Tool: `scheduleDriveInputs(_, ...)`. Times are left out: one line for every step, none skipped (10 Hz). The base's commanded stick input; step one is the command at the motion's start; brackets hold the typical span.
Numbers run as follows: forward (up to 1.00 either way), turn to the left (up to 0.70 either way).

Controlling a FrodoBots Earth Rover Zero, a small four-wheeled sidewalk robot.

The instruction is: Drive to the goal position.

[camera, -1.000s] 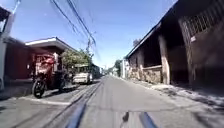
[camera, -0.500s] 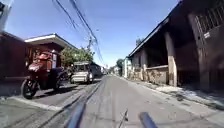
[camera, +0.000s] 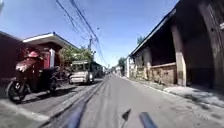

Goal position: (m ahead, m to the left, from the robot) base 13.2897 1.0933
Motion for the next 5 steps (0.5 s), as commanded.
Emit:
scheduleDriveInputs(1.0,0.0)
scheduleDriveInputs(1.0,0.0)
scheduleDriveInputs(1.0,0.0)
scheduleDriveInputs(1.0,-0.26)
scheduleDriveInputs(1.0,-0.4)
